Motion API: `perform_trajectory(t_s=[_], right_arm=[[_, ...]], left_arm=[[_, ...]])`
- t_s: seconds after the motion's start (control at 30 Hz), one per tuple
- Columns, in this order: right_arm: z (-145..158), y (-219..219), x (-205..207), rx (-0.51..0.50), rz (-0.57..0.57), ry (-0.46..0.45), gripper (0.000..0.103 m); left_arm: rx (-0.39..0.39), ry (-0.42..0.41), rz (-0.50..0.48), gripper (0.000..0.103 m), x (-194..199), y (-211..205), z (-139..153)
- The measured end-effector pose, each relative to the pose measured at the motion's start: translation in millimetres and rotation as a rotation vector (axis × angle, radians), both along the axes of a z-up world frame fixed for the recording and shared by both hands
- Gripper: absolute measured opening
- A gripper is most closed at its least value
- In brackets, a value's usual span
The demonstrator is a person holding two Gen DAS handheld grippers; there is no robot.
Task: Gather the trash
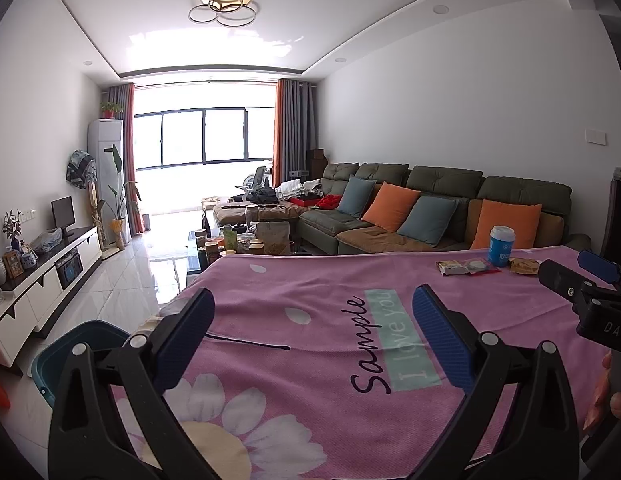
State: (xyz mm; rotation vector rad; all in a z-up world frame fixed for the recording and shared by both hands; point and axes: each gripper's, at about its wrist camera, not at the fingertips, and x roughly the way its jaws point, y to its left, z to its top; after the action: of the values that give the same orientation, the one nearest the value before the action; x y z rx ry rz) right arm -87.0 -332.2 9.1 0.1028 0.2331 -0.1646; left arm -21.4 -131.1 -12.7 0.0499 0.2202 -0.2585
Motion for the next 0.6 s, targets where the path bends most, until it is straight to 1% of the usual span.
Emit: perform_trajectory(t_s=[0.6], right_arm=[[-1.7,0.1,2.6,0.0,0.0,0.004,0.096]], left_arm=[[-0.004,0.007,0.002,0.097,2.1,0.7,1.4]])
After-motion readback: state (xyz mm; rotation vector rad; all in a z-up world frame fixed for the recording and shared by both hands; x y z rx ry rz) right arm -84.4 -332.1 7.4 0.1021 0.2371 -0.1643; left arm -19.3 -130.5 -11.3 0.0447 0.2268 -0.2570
